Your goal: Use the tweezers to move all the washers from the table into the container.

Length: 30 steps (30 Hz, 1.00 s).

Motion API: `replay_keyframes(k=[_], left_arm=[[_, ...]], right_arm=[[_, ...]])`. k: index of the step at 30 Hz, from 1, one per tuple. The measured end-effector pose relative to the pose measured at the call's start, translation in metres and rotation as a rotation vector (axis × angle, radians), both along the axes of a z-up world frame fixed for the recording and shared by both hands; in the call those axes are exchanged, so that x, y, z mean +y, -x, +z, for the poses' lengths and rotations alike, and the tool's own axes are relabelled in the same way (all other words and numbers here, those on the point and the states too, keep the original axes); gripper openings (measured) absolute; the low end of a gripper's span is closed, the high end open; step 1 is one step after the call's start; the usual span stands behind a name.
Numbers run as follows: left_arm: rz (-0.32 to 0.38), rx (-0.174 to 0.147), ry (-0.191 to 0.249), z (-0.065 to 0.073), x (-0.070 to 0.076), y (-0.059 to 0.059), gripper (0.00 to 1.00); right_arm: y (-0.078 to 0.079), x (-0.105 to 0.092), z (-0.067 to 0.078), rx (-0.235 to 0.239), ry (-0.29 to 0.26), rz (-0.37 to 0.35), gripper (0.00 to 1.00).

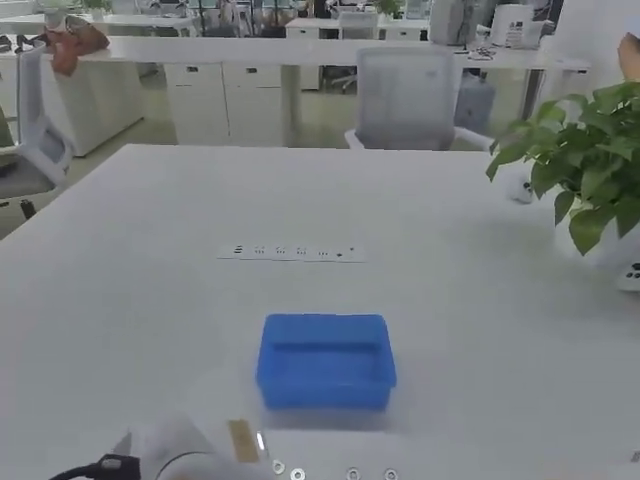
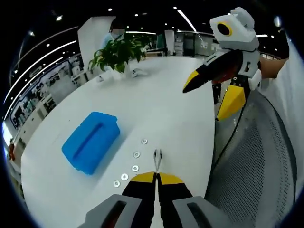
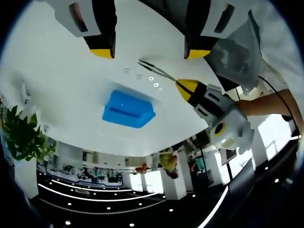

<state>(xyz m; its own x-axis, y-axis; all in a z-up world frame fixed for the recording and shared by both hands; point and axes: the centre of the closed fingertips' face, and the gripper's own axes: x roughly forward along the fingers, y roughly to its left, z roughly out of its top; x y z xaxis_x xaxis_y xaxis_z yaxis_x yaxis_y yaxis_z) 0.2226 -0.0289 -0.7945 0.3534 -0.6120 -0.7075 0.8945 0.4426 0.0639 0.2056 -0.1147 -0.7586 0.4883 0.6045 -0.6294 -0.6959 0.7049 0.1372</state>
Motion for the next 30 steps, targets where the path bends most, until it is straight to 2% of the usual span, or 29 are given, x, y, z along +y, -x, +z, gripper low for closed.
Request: replay_keyframes(k=[3, 5, 7, 10, 12, 15, 16, 20, 23, 26, 30], left_arm=[[-0.003, -0.020, 0.016, 0.014, -0.005, 0.004, 0.00], [-0.007, -0.027, 0.023, 0.023, -0.007, 0.007, 0.00], [-0.007, -0.033, 0.017, 0.029, -0.009, 0.010, 0.00], [-0.018, -0.047, 0.015, 0.038, -0.010, 0.016, 0.00], [-0.030, -0.051, 0.019, 0.045, -0.012, 0.023, 0.00], [-0.082, -0.088, 0.013, 0.063, -0.017, 0.037, 0.00], [-0.097, -0.094, 0.012, 0.068, -0.018, 0.042, 0.00], [-0.179, -0.128, -0.011, 0.094, -0.023, 0.063, 0.00], [-0.199, -0.152, -0.013, 0.114, -0.025, 0.077, 0.00], [-0.223, -0.165, -0.020, 0.128, -0.028, 0.087, 0.00], [-0.247, -0.172, -0.024, 0.141, -0.031, 0.098, 0.00]], right_arm=[[0.006, 0.007, 0.002, -0.006, -0.003, 0.045, 0.48], [0.011, 0.012, 0.001, 0.005, -0.007, 0.076, 0.40], [0.016, 0.016, 0.001, 0.003, -0.007, 0.107, 0.34], [0.027, 0.026, 0.002, -0.017, -0.010, 0.191, 0.28], [0.036, 0.035, 0.003, -0.021, -0.016, 0.251, 0.26], [0.045, 0.051, 0.011, -0.050, -0.044, 0.342, 0.21], [0.047, 0.055, 0.014, -0.055, -0.050, 0.370, 0.21], [0.050, 0.067, 0.028, -0.133, -0.010, 0.493, 0.21], [0.061, 0.074, 0.040, -0.159, -0.018, 0.590, 0.17], [0.069, 0.077, 0.045, -0.154, -0.017, 0.630, 0.15], [0.082, 0.082, 0.054, -0.179, -0.033, 0.674, 0.16]])
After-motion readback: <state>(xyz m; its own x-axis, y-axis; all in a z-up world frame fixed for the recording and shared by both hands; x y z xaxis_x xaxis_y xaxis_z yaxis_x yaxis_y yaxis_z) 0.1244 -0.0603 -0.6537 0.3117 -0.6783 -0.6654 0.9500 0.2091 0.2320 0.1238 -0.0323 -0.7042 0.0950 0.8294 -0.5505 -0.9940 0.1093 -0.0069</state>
